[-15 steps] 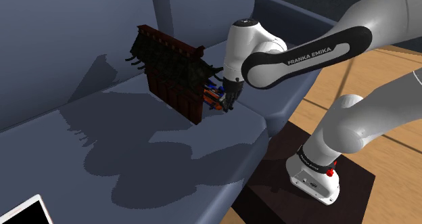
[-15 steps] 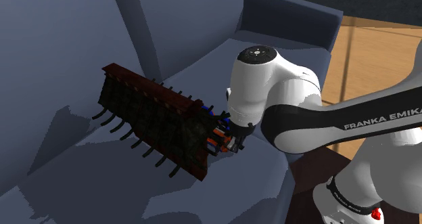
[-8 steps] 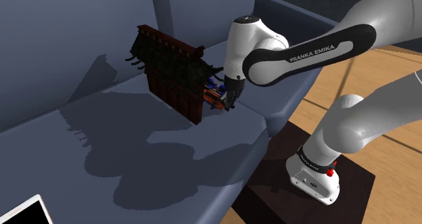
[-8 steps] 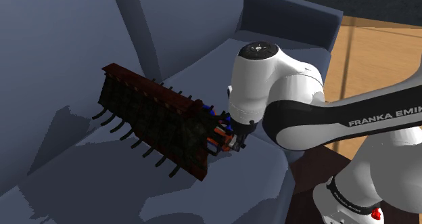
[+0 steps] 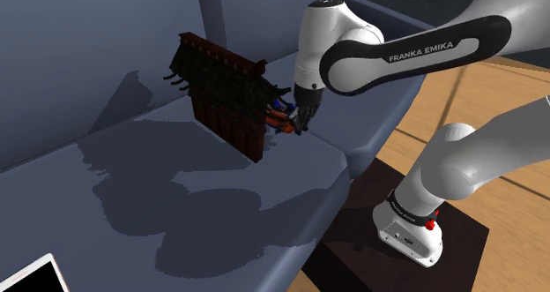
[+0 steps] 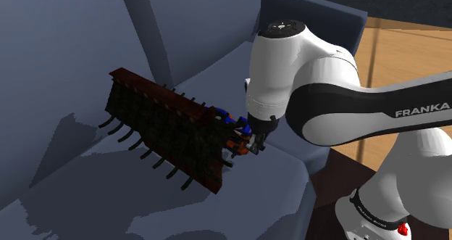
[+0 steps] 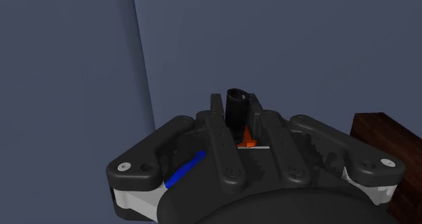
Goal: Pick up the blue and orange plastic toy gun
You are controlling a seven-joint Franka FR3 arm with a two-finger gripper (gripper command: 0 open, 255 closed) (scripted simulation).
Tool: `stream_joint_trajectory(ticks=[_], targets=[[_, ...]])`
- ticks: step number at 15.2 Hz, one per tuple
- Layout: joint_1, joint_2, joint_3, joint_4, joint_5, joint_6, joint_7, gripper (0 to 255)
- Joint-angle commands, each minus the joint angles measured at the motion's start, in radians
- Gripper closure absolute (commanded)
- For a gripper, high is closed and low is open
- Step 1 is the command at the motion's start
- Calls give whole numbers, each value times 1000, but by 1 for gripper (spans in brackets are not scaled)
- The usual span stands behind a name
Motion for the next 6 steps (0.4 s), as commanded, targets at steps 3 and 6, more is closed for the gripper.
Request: stream_joint_trajectory(ticks=[3,6], targets=[[0,-21,-10,42,-2,-62,-6,255],[-1,-26,-12,55,-3,-78,-7,255]])
